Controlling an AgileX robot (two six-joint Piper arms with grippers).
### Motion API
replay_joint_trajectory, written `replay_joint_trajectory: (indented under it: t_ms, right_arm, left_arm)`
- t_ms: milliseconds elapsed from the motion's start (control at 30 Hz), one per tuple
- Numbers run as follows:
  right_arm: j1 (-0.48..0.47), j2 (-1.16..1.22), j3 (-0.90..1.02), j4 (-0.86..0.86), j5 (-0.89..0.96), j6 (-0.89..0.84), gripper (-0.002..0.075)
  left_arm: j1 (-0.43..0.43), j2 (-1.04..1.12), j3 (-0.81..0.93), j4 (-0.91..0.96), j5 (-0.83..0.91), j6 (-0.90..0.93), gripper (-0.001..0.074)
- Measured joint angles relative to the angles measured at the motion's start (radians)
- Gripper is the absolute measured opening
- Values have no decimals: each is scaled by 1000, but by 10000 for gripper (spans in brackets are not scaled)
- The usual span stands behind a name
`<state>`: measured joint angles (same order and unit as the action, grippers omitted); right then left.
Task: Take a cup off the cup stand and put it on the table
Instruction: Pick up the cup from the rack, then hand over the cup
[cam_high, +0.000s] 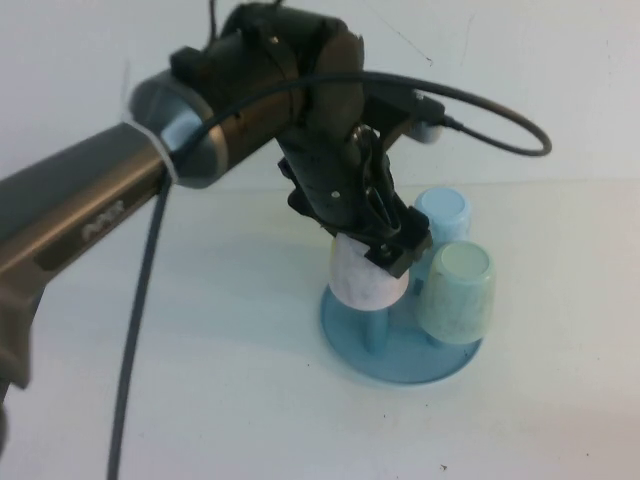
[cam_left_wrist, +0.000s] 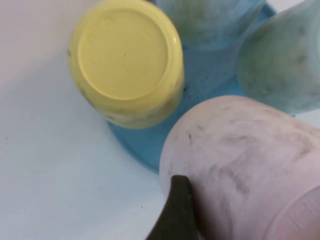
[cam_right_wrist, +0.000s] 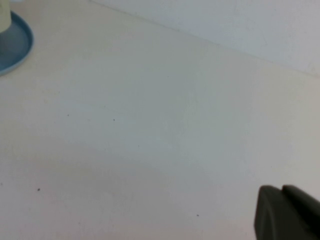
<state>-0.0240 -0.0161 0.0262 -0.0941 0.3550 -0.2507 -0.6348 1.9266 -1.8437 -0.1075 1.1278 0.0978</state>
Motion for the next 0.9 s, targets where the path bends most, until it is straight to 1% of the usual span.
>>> replay_joint_trajectory:
  t_ms: [400, 567, 700, 767, 833, 900]
  right_arm:
    - [0, 0, 0, 0, 0, 0, -1]
    - [0, 0, 0, -9, 0, 0, -1]
    - [0, 0, 0, -7, 0, 9, -1]
    - [0, 0, 0, 36, 0, 25, -1]
    - [0, 0, 0, 122, 0, 56, -1]
    - [0, 0, 0, 268, 0, 97, -1]
  left_arm:
    - [0, -218, -1, 0, 42, -4, 585]
    - [0, -257, -1, 0, 114, -4, 585]
    - [0, -287, 37, -14, 119, -41, 585]
    - [0, -317, 90, -51, 119, -53, 585]
    - [0, -360, 162, -99, 104, -58, 585]
    - [0, -415, 253, -150, 63, -61, 585]
